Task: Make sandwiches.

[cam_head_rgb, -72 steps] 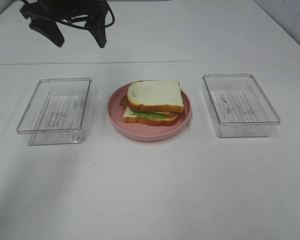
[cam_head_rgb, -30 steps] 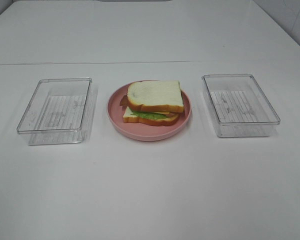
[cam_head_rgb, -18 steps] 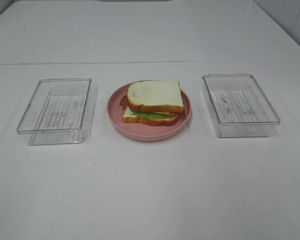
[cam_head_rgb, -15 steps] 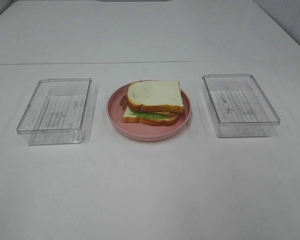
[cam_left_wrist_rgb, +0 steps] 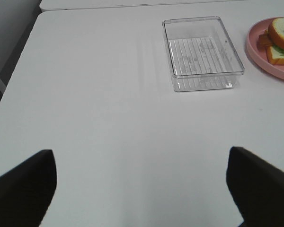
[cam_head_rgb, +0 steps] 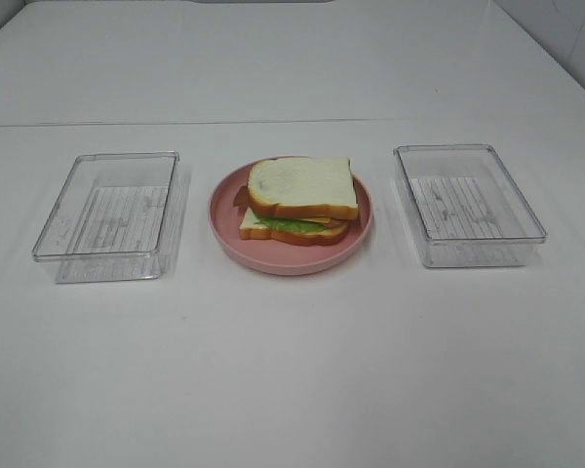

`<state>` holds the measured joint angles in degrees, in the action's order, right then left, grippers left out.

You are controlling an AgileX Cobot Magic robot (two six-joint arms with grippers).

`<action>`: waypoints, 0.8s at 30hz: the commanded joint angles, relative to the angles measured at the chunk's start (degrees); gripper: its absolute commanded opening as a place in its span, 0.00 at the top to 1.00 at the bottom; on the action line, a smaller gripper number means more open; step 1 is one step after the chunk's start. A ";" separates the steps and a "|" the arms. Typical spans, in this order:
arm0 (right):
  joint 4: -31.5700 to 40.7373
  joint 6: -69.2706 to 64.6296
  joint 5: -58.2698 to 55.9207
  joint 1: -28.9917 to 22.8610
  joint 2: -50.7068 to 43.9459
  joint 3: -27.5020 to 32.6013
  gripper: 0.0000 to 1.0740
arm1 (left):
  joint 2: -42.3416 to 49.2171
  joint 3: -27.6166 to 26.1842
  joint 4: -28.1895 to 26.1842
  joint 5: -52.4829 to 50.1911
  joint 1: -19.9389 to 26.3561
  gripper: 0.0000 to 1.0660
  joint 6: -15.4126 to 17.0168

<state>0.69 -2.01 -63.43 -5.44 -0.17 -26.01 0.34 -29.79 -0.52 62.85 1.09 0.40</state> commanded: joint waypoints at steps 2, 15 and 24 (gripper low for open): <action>0.11 0.29 0.46 0.11 -1.32 0.23 0.17 | 1.03 0.17 -0.80 -1.26 0.06 0.16 0.29; 0.11 0.29 0.46 0.11 -1.32 0.23 0.17 | 0.92 0.17 -0.74 -1.26 0.29 0.16 0.29; 0.11 0.29 0.46 0.11 -1.32 0.23 0.17 | 0.92 0.17 -0.69 -1.26 0.34 0.16 0.23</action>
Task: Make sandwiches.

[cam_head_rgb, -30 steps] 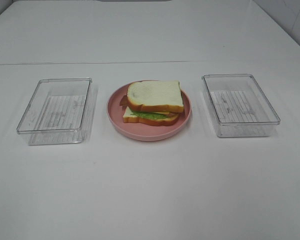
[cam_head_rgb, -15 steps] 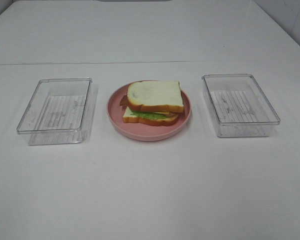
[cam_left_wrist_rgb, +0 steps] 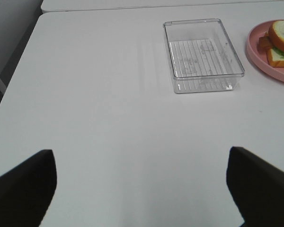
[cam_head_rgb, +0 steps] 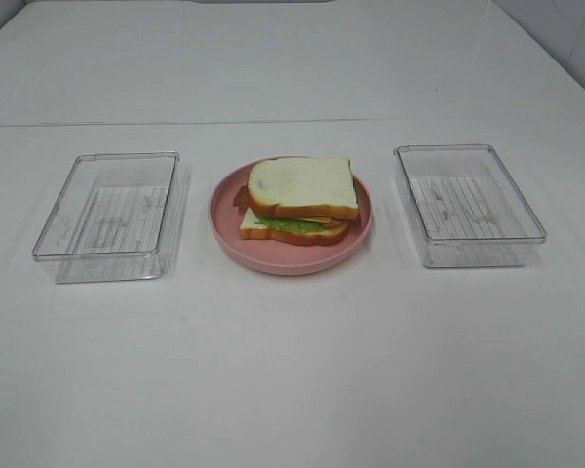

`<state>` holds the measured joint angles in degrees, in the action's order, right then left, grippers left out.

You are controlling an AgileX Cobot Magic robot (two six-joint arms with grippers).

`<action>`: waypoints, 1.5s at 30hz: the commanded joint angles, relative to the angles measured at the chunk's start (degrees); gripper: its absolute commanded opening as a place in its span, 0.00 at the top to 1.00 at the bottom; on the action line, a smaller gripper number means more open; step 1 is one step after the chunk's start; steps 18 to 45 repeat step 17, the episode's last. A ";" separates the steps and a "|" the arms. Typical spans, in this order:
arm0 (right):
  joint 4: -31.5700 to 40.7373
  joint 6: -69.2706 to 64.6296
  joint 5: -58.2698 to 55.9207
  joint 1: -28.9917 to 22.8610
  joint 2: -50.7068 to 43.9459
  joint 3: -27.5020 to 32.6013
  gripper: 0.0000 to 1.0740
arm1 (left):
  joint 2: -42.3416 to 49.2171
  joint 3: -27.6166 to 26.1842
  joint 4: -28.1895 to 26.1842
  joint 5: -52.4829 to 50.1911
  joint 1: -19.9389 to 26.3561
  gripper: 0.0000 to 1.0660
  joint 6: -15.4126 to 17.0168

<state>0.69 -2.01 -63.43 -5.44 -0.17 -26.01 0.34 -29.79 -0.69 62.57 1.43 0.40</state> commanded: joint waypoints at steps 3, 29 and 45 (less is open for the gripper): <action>0.11 0.29 0.46 0.11 -1.32 0.23 0.17 | 0.92 0.17 -0.52 -0.97 0.00 0.16 0.23; 0.11 0.29 0.46 0.11 -1.32 0.23 0.17 | 0.92 0.17 -0.52 -0.97 0.00 0.16 0.23; 0.11 0.29 0.46 0.11 -1.32 0.23 0.17 | 0.92 0.17 -0.52 -0.97 0.00 0.16 0.23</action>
